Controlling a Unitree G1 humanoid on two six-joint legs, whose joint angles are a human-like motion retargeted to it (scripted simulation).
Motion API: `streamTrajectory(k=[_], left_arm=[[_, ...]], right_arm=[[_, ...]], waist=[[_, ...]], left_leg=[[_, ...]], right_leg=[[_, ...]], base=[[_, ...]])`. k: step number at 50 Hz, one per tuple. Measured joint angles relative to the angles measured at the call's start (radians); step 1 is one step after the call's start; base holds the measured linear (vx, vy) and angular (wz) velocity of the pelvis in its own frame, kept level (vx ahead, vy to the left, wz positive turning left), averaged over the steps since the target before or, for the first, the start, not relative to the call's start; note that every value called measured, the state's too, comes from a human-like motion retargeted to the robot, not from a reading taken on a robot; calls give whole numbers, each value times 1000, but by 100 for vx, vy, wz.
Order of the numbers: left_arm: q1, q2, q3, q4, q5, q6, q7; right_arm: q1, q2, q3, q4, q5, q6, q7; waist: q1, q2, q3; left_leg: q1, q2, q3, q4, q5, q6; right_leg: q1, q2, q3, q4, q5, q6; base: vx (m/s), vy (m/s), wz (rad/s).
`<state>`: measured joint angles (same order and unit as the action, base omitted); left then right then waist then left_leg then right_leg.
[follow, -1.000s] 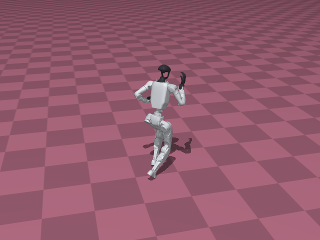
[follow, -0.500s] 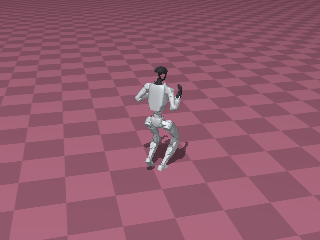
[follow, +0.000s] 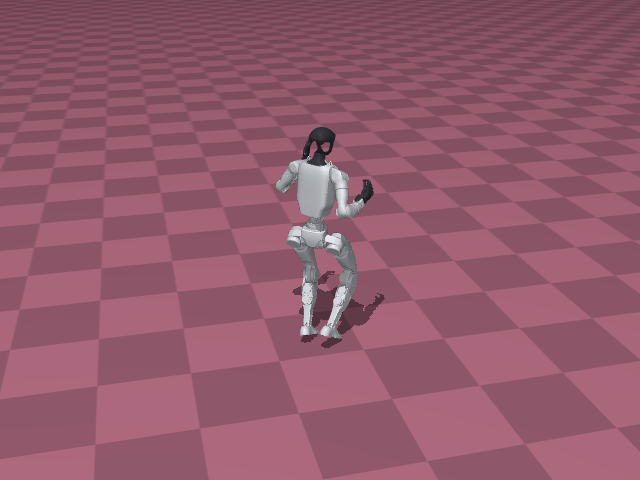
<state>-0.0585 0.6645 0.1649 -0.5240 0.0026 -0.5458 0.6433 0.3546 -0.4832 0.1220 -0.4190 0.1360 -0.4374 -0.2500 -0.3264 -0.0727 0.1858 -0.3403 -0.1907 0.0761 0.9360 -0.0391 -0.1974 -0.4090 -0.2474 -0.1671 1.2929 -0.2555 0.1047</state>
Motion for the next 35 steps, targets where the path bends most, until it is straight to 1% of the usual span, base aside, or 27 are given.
streamTrajectory(k=[2,4,7,8,10,13,17,20,21,22,23,25,27,28,30,32,33,35], left_arm=[[9,12,28,-23,-4,-12,14],[37,6,68,-33,7,-22,37],[107,-40,138,-23,48,-31,82],[133,-66,159,-13,64,-29,97],[188,-124,182,17,83,-28,111],[269,-204,158,89,50,-17,66],[363,-267,38,267,-52,26,-58],[400,-295,-92,505,-115,82,-170],[415,-307,-138,590,-116,115,-201],[413,-321,-186,699,-118,144,-238],[376,-336,-234,855,-120,164,-285],[361,-369,-330,1080,-93,233,-362],[266,-419,-410,1365,-52,260,-448],[271,-431,-452,1420,-34,283,-475],[202,-455,-498,1559,0,296,-531],[208,-452,-536,1563,19,298,-535],[194,-441,-538,1549,26,295,-529],[203,-428,-553,1518,31,283,-508]], right_arm=[[25,-11,-31,-1,-27,-8,-47],[39,-17,-64,2,-66,-17,-104],[53,-21,-121,30,-133,-31,-192],[57,-20,-140,49,-150,-33,-217],[65,-18,-166,98,-167,-35,-249],[72,-27,-172,191,-141,-39,-249],[60,-47,-132,325,-49,-35,-179],[14,-58,-74,428,9,-20,-117],[0,-56,-50,449,13,-10,-100],[-24,-55,-24,478,19,-1,-81],[-66,-57,5,521,28,5,-55],[-115,-49,67,558,28,25,-13],[-208,-43,137,590,34,46,39],[-229,-35,168,576,29,49,58],[-325,-30,223,515,34,68,96],[-383,-25,245,417,28,50,98],[-426,-29,242,341,26,54,86],[-475,-29,237,246,20,31,65]], waist=[[7,12,5],[23,19,9],[62,24,18],[78,25,22],[112,26,26],[159,22,30],[203,12,35],[219,6,41],[220,1,50],[220,1,53],[219,12,43],[216,10,51],[209,30,39],[207,24,52],[199,43,37],[195,38,51],[195,50,42],[195,51,52]], left_leg=[[12,12,4,1,-57,26],[37,18,7,-6,-137,54],[93,22,6,-27,-273,92],[112,22,3,-39,-298,95],[149,21,3,-79,-318,92],[204,16,0,-152,-299,77],[269,1,-11,-258,-276,64],[307,-14,-35,-337,-281,56],[304,-21,-38,-322,-296,57],[304,-23,-43,-326,-305,57],[309,-18,-51,-364,-305,54],[301,-24,-50,-343,-327,57],[279,-7,-48,-357,-339,58],[269,-10,-40,-322,-349,63],[223,16,-32,-308,-364,65],[188,20,-19,-238,-372,70],[154,37,-17,-230,-373,66],[116,42,-10,-163,-374,63]], right_leg=[[13,21,5,-24,-4,3],[36,35,10,-46,-25,4],[88,49,14,-88,-93,3],[108,53,14,-108,-118,5],[149,58,14,-157,-151,11],[205,59,10,-237,-160,27],[258,54,11,-322,-167,49],[274,51,17,-365,-190,57],[273,44,20,-354,-204,59],[270,42,22,-356,-213,59],[267,51,20,-383,-215,57],[261,43,24,-368,-234,58],[239,61,22,-395,-235,55],[234,52,25,-369,-240,57],[197,79,24,-390,-227,55],[173,73,27,-347,-220,60],[146,90,24,-362,-205,59],[120,85,25,-322,-195,61]], base=[[26,-2,10],[25,-1,-7],[24,-1,-20],[22,0,-19],[20,0,-15],[16,1,-8],[10,1,-5],[4,1,-7],[0,0,0],[0,0,0],[0,0,0],[0,0,0],[-5,2,-18],[-9,2,-20],[-5,2,-26],[-8,1,-24],[-5,1,-26],[-7,0,-22]])
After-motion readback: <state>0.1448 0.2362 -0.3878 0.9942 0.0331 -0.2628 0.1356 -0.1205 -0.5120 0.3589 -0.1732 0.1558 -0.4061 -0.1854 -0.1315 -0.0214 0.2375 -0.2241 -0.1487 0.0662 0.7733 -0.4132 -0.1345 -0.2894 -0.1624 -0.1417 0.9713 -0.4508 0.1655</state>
